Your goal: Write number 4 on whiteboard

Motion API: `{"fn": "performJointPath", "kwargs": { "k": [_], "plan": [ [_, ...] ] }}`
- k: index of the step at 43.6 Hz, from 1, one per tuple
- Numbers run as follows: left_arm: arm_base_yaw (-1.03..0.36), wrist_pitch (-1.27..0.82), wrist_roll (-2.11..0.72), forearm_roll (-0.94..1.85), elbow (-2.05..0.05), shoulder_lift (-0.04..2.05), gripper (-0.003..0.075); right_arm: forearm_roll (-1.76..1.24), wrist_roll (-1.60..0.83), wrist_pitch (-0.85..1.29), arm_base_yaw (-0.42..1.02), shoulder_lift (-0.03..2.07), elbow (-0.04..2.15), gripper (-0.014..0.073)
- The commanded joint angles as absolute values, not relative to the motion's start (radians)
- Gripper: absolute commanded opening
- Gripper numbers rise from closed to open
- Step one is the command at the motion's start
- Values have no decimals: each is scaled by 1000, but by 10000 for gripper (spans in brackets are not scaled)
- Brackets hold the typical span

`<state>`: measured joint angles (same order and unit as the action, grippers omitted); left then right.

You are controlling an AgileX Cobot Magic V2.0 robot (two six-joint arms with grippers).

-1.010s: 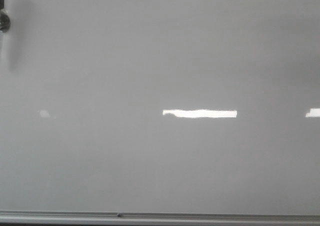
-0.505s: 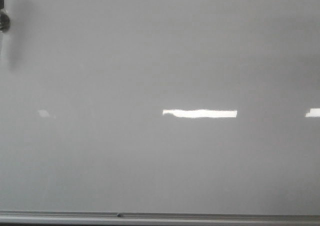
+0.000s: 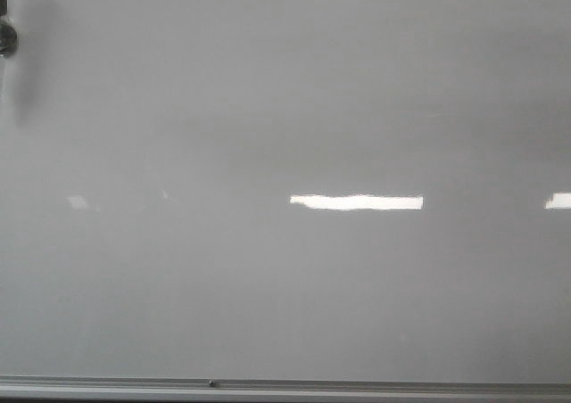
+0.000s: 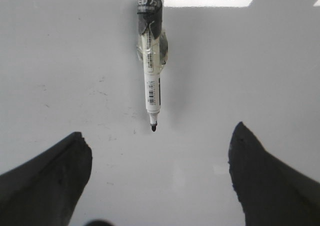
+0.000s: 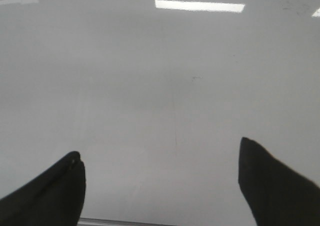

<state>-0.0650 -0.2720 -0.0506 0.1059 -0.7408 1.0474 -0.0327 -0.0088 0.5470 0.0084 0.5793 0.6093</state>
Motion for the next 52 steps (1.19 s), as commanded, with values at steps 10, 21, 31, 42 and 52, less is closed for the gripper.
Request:
{"fn": "performJointPath", "kwargs": {
  "k": [10,21,31,42,52],
  "plan": [
    [-71,-116,-50,119,-877,1268,554,-32,-11,474,6,588,640,640],
    [-71,-73,-50,119,-940,1399,554,-32,-11,474,6,588,640,640],
    [-71,-25,-50,119,-955,1462,552,-32,-11,475,6,588,640,640],
    [-78,24,-50,109,-955,1483,410,-32,-11,474,6,588,640,640],
    [-78,-7,-50,109,-957,1496,273,-32,-11,474,6,588,640,640]
  ]
}}
